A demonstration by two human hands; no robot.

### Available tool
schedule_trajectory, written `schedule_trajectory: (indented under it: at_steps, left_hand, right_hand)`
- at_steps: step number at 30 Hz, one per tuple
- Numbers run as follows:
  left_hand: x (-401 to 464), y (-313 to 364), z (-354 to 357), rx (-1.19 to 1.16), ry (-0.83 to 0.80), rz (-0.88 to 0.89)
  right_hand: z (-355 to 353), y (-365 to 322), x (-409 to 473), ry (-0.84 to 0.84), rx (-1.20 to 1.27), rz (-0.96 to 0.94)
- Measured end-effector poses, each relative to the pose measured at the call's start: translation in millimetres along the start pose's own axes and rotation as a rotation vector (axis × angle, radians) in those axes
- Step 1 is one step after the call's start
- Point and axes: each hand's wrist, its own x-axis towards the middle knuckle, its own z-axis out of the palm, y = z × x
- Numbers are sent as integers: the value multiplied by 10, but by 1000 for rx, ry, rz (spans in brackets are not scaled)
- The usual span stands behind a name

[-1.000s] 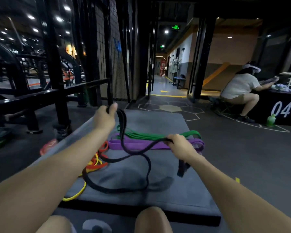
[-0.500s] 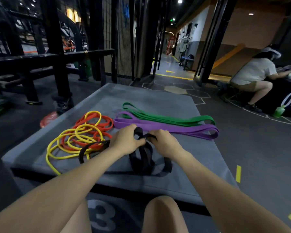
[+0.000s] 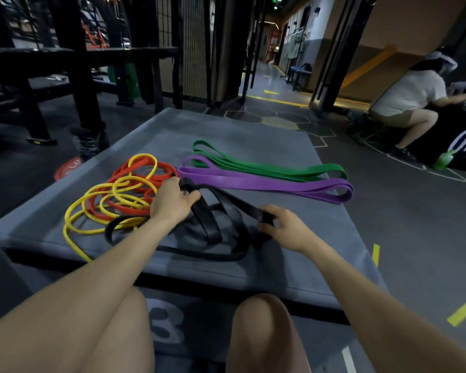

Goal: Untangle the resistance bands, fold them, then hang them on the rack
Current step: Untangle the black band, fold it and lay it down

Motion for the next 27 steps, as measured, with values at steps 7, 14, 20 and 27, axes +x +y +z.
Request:
schedule_trajectory:
  at_steps: [7, 14, 20, 27]
  left_hand:
    - [53, -158, -64, -65, 94, -112]
    - [5, -64, -8, -91, 121, -139]
    - [-43, -11, 16, -66, 115, -74]
    - [-64, -39, -55, -76, -33, 27]
  right_hand:
    - [106, 126, -47, 7, 170, 121]
    - [140, 42, -132, 122, 409, 202]
    - [128, 130, -125, 433, 121, 377]
    - [93, 57, -167, 318, 85, 358]
